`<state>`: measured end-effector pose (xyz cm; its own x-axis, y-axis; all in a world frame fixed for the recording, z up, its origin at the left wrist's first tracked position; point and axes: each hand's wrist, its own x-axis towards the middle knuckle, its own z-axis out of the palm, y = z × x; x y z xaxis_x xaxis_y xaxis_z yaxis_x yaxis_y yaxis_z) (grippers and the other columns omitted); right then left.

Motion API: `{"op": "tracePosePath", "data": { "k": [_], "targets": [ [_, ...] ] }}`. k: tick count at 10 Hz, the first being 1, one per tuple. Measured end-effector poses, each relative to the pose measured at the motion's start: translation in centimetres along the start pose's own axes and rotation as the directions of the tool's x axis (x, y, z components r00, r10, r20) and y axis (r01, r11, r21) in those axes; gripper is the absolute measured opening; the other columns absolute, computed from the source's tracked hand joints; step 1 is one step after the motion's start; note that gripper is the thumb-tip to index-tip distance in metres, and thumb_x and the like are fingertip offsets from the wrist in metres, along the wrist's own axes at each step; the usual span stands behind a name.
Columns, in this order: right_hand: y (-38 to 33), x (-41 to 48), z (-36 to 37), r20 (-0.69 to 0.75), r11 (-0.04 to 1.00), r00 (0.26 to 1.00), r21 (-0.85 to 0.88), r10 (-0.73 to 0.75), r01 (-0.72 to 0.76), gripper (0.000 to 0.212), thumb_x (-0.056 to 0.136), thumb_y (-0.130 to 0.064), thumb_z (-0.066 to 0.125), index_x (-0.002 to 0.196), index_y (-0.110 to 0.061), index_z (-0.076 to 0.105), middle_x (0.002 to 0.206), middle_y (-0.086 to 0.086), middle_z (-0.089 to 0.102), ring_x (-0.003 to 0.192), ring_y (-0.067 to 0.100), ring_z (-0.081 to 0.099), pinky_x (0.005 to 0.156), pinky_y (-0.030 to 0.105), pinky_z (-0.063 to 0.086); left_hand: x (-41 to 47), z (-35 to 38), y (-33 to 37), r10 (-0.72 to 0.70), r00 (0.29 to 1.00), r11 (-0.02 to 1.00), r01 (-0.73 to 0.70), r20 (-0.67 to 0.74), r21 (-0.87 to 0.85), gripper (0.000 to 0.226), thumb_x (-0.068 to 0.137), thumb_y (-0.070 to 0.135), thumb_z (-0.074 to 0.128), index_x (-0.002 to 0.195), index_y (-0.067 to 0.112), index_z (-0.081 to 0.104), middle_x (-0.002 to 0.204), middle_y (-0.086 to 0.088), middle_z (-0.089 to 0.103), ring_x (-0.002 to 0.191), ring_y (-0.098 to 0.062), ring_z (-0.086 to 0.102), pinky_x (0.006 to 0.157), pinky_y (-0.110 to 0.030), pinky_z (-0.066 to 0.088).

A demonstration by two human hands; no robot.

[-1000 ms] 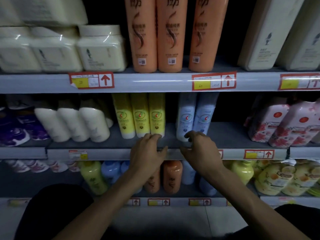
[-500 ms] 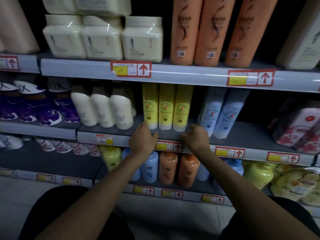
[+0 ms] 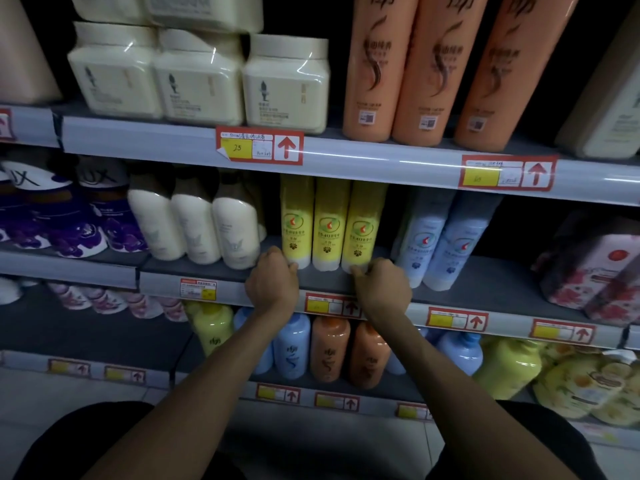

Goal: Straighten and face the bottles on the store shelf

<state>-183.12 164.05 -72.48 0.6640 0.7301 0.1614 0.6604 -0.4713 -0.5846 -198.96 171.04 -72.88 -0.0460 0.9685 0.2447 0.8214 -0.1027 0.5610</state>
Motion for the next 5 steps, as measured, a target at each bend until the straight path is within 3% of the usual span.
{"op": "tracePosePath", "data": {
  "k": [2, 3, 4, 5],
  "targets": [
    [-2.3, -2.8, -0.7, -0.062, 0.999, 0.998, 0.026, -0.021, 0.022, 0.034, 0.097, -0.038, 0.062, 0.115, -0.009, 0.059, 0.117, 0.014, 0.066, 0.107, 0.038, 0.065, 0.082, 0.042, 0.051, -0.3, -0.9, -1.4, 0.051, 0.993, 0.973, -0.026, 0.103, -0.231, 0.018, 0.092, 0.034, 0.074, 0.105, 0.022, 0.067, 0.106, -0.005, 0.072, 0.101, -0.030, 0.070, 0.079, -0.044, 0.057],
    [-4.2, -4.9, -0.7, -0.087, 0.986, 0.983, -0.013, -0.164, 0.164, 0.036, 0.095, -0.032, 0.062, 0.124, -0.012, 0.054, 0.122, 0.014, 0.060, 0.110, 0.039, 0.061, 0.081, 0.044, 0.050, -0.7, -2.6, -3.1, 0.109, 0.990, 0.951, -0.077, 0.089, -0.299, 0.031, 0.092, 0.034, 0.075, 0.119, 0.018, 0.069, 0.115, -0.006, 0.070, 0.104, -0.026, 0.069, 0.085, -0.043, 0.057],
    [-4.4, -6.4, -1.4, -0.088, 0.963, 0.960, 0.021, -0.266, 0.269, 0.034, 0.093, -0.029, 0.066, 0.121, -0.012, 0.056, 0.118, 0.014, 0.061, 0.106, 0.040, 0.062, 0.075, 0.043, 0.049, -1.9, -5.6, -4.9, 0.209, 0.973, 0.962, -0.186, 0.097, -0.202, 0.043, 0.093, 0.041, 0.071, 0.130, 0.021, 0.064, 0.126, -0.003, 0.064, 0.110, -0.024, 0.067, 0.089, -0.043, 0.057],
    [-2.5, -7.5, -2.2, -0.033, 0.936, 0.936, 0.008, -0.351, 0.351, 0.043, 0.090, -0.025, 0.069, 0.130, -0.013, 0.060, 0.124, 0.012, 0.061, 0.112, 0.038, 0.061, 0.078, 0.042, 0.052, -3.3, -8.7, -6.5, 0.305, 0.947, 0.952, -0.304, 0.098, -0.029, 0.046, 0.095, 0.044, 0.067, 0.135, 0.023, 0.063, 0.132, -0.001, 0.063, 0.118, -0.024, 0.063, 0.093, -0.042, 0.054]
  ]
}}
